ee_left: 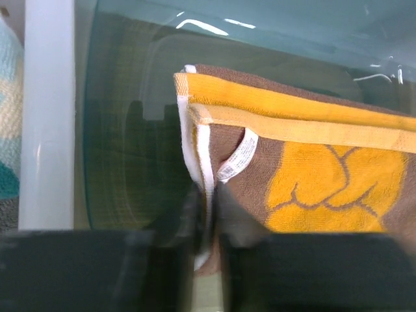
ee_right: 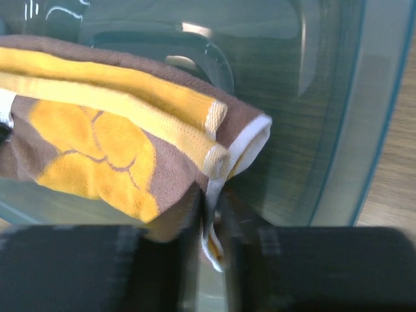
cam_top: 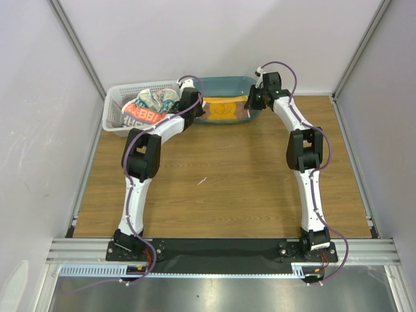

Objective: Fold and stack the towels
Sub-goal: Neatly place the folded towel into the bin

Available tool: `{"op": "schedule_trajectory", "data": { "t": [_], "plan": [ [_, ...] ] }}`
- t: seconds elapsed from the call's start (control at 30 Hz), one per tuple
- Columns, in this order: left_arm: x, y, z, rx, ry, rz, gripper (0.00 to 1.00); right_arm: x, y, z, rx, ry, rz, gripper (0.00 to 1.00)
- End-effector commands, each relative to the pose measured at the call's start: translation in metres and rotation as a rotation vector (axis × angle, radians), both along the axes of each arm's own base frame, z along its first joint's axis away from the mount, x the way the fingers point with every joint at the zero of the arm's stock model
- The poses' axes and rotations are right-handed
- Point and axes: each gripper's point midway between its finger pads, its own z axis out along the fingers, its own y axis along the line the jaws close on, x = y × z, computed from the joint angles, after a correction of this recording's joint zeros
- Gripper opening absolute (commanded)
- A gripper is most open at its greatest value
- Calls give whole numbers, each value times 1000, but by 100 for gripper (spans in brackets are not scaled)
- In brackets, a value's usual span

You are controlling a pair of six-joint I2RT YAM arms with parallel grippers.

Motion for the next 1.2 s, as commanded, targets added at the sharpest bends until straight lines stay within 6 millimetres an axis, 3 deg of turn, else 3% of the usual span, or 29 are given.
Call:
{"op": "schedule_trajectory", "data": {
  "t": [0.0, 0.03, 0.07, 0.17, 0.27, 0.4, 0.5, 0.53, 0.57, 0.63, 0.67, 0.7, 0.77, 0.8, 0.83, 0.87, 0.9, 0.97, 1.0, 1.03, 1.07, 1.1, 1.13, 1.17],
  "plan": [
    [9, 8, 9, -28, -30, 25, 25, 10, 10, 19, 9, -73, 30, 25],
    [8, 7, 9, -34, -27, 19, 43, 10, 12, 21, 10, -78, 33, 31],
    [8, 6, 12, -34, -31, 15, 45, 10, 12, 24, 13, -84, 37, 39],
    [11, 3, 22, -43, -55, 2, 54, 12, 13, 41, 25, -120, 40, 49],
    [19, 0, 47, -56, -109, -10, 56, 16, 13, 66, 47, -166, 33, 61],
    [23, -8, 98, -82, -201, -48, 60, 19, 11, 113, 77, -250, 14, 68],
    [19, -9, 153, -78, -280, -82, 67, 17, 5, 161, 86, -336, -2, 74],
    [17, -7, 164, -72, -291, -82, 70, 15, 3, 170, 87, -348, -8, 76],
    [8, -1, 181, -46, -297, -87, 72, 11, -5, 194, 88, -384, -28, 85],
    [-2, 5, 196, -18, -299, -87, 82, 4, -13, 211, 79, -400, -44, 94],
    [-14, 13, 215, 10, -304, -89, 86, -2, -18, 228, 74, -425, -53, 100],
    [-21, 20, 217, 33, -292, -78, 98, -7, -26, 233, 63, -427, -61, 100],
    [-35, 36, 230, 63, -286, -63, 100, -15, -37, 240, 39, -429, -68, 100],
    [-50, 47, 250, 63, -300, -51, 100, -26, -44, 246, 35, -425, -79, 100],
    [-58, 54, 242, 72, -269, -46, 100, -31, -49, 249, 33, -429, -84, 100],
    [-62, 69, 242, 64, -252, -24, 100, -43, -52, 268, 43, -452, -89, 100],
    [-76, 81, 242, 62, -214, -13, 100, -46, -61, 266, 42, -439, -106, 100],
    [-86, 109, 239, 16, -163, 27, 100, -56, -70, 253, 42, -392, -139, 100],
    [-96, 121, 220, 15, -97, 47, 100, -67, -75, 266, 43, -409, -152, 100],
    [-104, 142, 229, 5, -108, 77, 100, -71, -82, 246, 31, -368, -167, 100],
    [-110, 152, 225, 0, -97, 96, 100, -76, -86, 243, 24, -363, -184, 100],
    [-118, 163, 203, 8, -53, 117, 100, -82, -89, 242, 22, -362, -190, 100],
    [-126, 180, 214, -5, -85, 139, 100, -92, -93, 230, 17, -348, -199, 100],
    [-131, 188, 209, -12, -76, 148, 100, -97, -95, 231, 18, -359, -202, 100]
  ]
}}
